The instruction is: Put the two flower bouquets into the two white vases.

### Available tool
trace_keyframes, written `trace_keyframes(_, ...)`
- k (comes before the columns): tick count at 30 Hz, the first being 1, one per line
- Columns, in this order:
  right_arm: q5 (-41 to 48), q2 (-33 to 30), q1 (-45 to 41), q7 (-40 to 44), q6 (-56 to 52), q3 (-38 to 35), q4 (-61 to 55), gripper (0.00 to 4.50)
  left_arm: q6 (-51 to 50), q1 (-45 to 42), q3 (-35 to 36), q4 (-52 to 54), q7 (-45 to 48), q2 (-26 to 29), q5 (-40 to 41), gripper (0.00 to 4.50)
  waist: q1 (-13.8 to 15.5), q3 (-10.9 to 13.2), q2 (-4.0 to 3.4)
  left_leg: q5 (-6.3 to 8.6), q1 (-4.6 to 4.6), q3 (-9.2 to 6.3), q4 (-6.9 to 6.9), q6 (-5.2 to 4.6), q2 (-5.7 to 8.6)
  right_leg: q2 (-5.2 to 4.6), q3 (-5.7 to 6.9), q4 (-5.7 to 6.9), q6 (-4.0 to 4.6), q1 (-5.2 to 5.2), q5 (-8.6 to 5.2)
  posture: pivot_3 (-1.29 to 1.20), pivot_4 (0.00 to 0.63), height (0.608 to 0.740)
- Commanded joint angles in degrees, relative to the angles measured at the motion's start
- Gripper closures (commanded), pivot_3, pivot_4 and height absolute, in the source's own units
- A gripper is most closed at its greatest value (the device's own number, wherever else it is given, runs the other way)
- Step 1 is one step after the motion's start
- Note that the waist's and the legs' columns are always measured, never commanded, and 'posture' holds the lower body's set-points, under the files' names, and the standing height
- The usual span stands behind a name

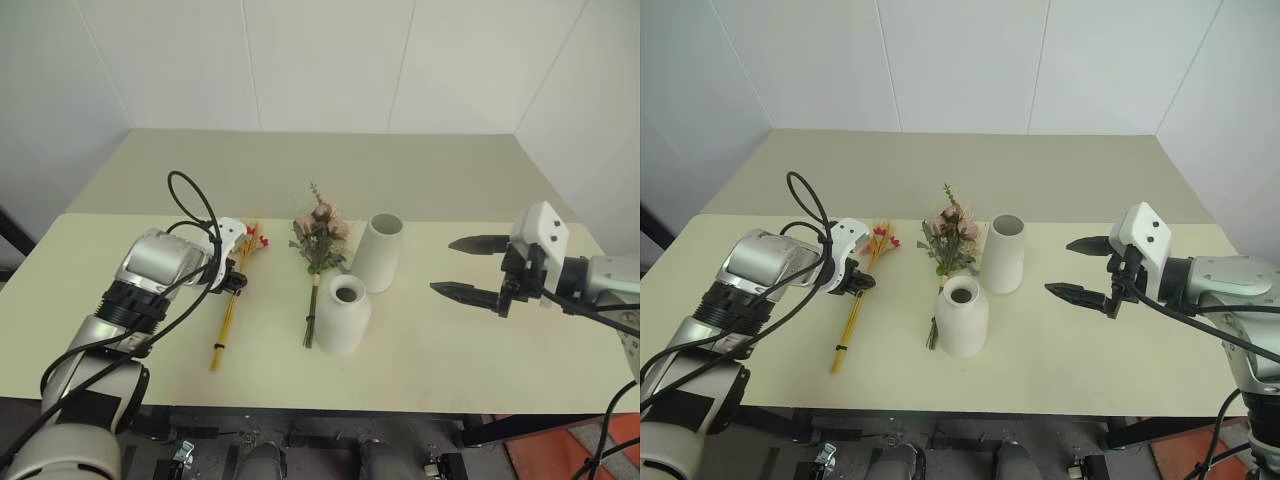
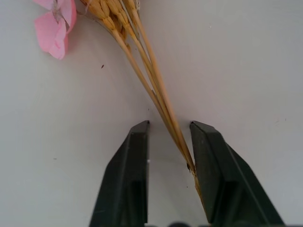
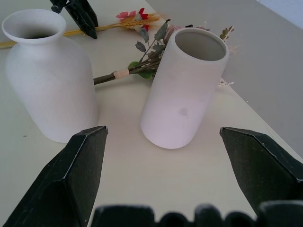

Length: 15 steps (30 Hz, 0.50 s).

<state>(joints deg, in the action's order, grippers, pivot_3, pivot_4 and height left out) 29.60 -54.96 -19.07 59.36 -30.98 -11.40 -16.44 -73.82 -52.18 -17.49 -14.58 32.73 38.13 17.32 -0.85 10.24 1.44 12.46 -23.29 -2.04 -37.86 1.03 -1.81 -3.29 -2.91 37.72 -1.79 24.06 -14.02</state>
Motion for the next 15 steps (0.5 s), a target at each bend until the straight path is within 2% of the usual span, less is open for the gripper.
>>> trace_keyframes(1, 0.8, -0.2, 0.5, -0.6, 0.6, -2.5, -1.9, 0.00, 0.2, 0.0, 4.7, 0.4, -1.2, 0.9, -1.0, 4.46, 0.0, 0.0, 0.00, 0.00, -0.02, 0.00, 0.00, 0.00, -0.01, 0.01, 0.00, 0.00, 0.00, 0.02, 0.00, 0.00, 0.150, 0.740)
trace_keyframes(3, 0.9, -0.2, 0.8, -0.6, 0.5, -2.7, -2.0, 0.00, 2.0, 0.8, 8.3, 1.7, -3.6, 1.4, -1.9, 4.46, -0.1, 0.0, 0.01, 0.00, -0.04, 0.00, 0.00, 0.00, -0.01, 0.00, 0.00, 0.00, 0.00, 0.04, 0.00, 0.00, 0.150, 0.740)
trace_keyframes(7, 1.2, -0.6, 1.2, -0.6, 0.5, -2.9, -1.9, 0.00, 6.2, 0.3, 20.3, 4.2, -9.7, 0.8, -1.7, 4.46, -0.4, 0.0, 0.04, 0.00, -0.04, 0.00, 0.00, 0.00, -0.03, 0.02, -0.02, 0.03, 0.01, 0.08, 0.01, 0.00, 0.150, 0.740)
trace_keyframes(10, 1.1, -0.6, 0.8, -0.6, 0.6, -2.4, -1.5, 0.00, 16.1, 1.1, 29.3, 10.1, -5.5, -0.8, 3.8, 4.46, -0.2, 0.0, 0.05, 0.00, -0.04, 0.00, 0.00, 0.00, -0.03, 0.00, -0.02, 0.02, 0.01, 0.07, 0.02, 0.00, 0.150, 0.740)
trace_keyframes(12, 1.1, -0.6, 0.5, -0.6, 0.6, -2.2, -1.4, 0.00, 21.1, 1.6, 32.1, 12.6, -3.8, -2.6, 6.1, 4.46, 0.0, 0.0, 0.05, 0.00, -0.03, 0.01, -0.01, 0.01, 0.00, -0.05, -0.02, 0.01, 0.01, 0.04, 0.02, 0.00, 0.150, 0.740)
trace_keyframes(15, 1.0, -0.3, 0.0, -0.9, 0.5, -1.8, -1.5, 0.00, 26.7, -1.1, 34.9, 14.2, -0.7, -9.2, 12.3, 4.46, 0.8, 0.0, 0.06, -0.01, -0.01, 0.01, -0.03, 0.01, 0.06, -0.11, 0.01, -0.03, -0.02, -0.06, 0.03, 0.00, 0.150, 0.740)
